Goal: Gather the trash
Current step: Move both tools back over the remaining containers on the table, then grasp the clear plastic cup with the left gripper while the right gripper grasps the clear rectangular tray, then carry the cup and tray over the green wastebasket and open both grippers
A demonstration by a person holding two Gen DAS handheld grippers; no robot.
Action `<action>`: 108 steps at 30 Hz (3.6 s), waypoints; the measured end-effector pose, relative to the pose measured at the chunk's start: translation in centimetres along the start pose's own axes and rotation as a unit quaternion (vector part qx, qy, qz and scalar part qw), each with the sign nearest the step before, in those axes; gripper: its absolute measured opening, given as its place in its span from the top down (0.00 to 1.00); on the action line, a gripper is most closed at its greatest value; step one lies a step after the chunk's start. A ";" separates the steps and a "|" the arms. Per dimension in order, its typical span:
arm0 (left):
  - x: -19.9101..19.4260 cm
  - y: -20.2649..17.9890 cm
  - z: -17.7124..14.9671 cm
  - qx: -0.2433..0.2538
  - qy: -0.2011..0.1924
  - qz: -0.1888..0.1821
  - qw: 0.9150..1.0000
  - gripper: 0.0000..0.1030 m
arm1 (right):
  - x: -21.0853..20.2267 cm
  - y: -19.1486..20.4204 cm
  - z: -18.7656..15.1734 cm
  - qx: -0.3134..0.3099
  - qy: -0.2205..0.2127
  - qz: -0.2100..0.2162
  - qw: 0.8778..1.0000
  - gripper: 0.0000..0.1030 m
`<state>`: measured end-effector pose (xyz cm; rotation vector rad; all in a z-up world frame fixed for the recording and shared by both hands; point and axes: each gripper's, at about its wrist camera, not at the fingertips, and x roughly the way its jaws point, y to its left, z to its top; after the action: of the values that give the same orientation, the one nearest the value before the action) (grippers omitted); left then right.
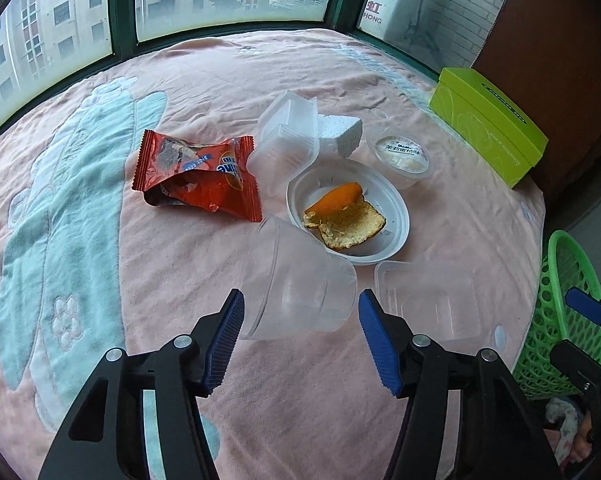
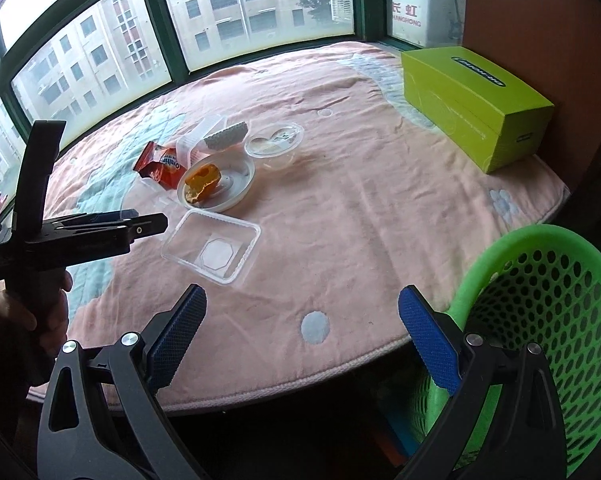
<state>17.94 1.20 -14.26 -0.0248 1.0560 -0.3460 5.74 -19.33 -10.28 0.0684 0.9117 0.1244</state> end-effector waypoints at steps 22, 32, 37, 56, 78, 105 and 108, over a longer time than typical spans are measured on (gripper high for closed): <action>-2.2 3.2 0.2 -0.013 -0.007 -0.039 0.999 0.92 | 6.6 6.2 3.8 -0.178 0.050 0.060 0.981 0.07; -2.9 4.4 -0.2 -0.026 -0.010 -0.056 0.998 0.93 | 9.6 8.2 3.7 -0.249 0.088 0.071 0.962 0.08; -3.3 4.4 -0.4 -0.029 -0.013 -0.062 0.998 0.93 | 9.9 8.5 3.3 -0.241 0.097 0.064 0.964 0.29; -6.4 1.4 -0.1 -0.010 -0.040 -0.087 0.995 0.93 | 3.9 6.0 1.5 -0.134 0.034 0.064 0.988 0.32; -7.4 -13.6 1.2 0.090 -0.045 -0.170 0.980 0.93 | -5.8 -7.1 -3.6 0.040 -0.023 -0.051 0.998 0.31; -6.2 -29.1 0.2 0.208 -0.007 -0.230 0.951 0.93 | -12.8 -19.9 -10.4 0.196 -0.055 -0.133 0.970 0.24; -5.8 -30.1 -0.3 0.215 0.002 -0.233 0.948 0.93 | -13.6 -20.3 -10.6 0.200 -0.063 -0.136 0.968 0.23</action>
<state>7.04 -25.53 -3.92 0.1186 0.9520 -1.0021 -9.30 -41.20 -8.42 0.3214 0.7989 -0.3197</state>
